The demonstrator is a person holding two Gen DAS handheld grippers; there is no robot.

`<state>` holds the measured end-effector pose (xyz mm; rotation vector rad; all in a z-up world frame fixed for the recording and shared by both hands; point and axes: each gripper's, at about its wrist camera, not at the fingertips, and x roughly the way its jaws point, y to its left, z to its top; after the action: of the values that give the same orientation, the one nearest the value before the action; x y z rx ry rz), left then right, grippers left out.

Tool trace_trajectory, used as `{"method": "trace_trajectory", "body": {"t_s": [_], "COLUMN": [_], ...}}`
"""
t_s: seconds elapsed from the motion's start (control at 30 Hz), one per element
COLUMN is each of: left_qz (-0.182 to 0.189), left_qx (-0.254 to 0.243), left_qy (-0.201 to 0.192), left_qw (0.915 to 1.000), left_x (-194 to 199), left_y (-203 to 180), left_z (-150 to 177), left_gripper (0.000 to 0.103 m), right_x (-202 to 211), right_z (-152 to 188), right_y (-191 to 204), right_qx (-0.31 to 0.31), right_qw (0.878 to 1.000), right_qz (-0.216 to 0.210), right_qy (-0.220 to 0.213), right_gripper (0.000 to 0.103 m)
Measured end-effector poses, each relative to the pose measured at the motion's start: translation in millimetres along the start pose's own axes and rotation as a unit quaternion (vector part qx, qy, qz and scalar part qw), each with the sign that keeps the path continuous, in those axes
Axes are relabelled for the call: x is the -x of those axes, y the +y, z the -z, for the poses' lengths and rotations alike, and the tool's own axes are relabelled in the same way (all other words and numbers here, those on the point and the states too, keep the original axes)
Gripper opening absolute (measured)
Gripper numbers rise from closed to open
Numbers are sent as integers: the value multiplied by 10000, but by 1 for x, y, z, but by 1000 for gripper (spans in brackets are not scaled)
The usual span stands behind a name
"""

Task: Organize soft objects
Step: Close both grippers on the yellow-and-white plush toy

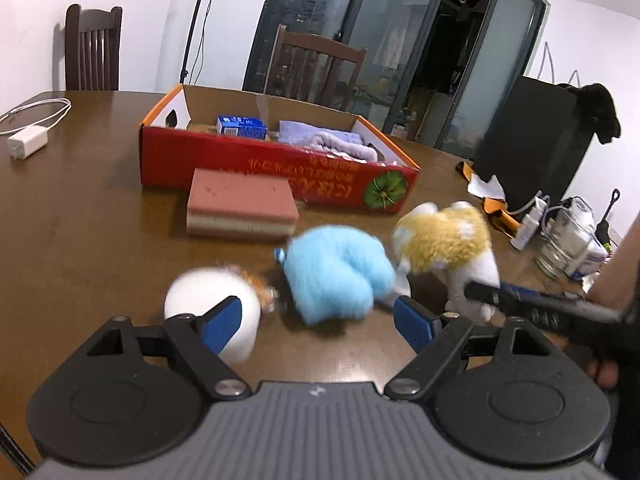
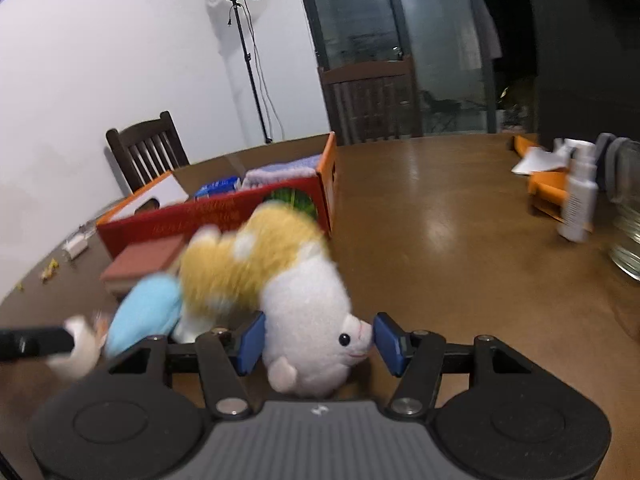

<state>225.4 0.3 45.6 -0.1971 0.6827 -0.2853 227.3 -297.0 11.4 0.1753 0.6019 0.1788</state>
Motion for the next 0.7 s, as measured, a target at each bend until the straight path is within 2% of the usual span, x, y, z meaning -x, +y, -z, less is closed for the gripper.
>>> {"method": "trace_trajectory", "body": {"t_s": [0.07,0.13,0.2,0.27,0.37,0.47,0.57,0.6,0.67,0.7], "left_qz": [12,24,-8,-104,-151,21,553,808,1116,1127], "left_qx": [43,133,240,306,400,511,488,507,338,219], "left_qy": [2,-45,-125,-209,-311,-284,-237,-103,164,211], "left_qw": [10000,9999,9996,9993,9986,9983,9970,9954,9930,9932], "left_x": [8,19,27,37,50,50,32,18,-9,-22], "left_y": [-1,0,3,7,14,12,-4,-14,-36,-48], "left_z": [9,17,21,24,29,29,26,24,19,17], "left_gripper": [85,85,85,85,85,85,83,82,71,68], "right_x": [20,43,64,83,102,82,27,9,-18,-27], "right_z": [14,27,35,38,28,3,-27,-33,-41,-43], "right_y": [16,34,52,64,55,27,-4,-11,-19,-25], "right_qx": [189,384,481,666,693,466,291,282,124,7], "right_qw": [9998,9965,9806,9716,9776,9884,9948,9958,9965,9958], "right_qz": [-25,-736,-1860,-2249,-1981,-1371,-958,-874,-818,-885], "right_qy": [81,119,398,321,-162,-451,-176,-65,149,237], "right_gripper": [60,59,59,59,59,60,63,63,61,61]}}
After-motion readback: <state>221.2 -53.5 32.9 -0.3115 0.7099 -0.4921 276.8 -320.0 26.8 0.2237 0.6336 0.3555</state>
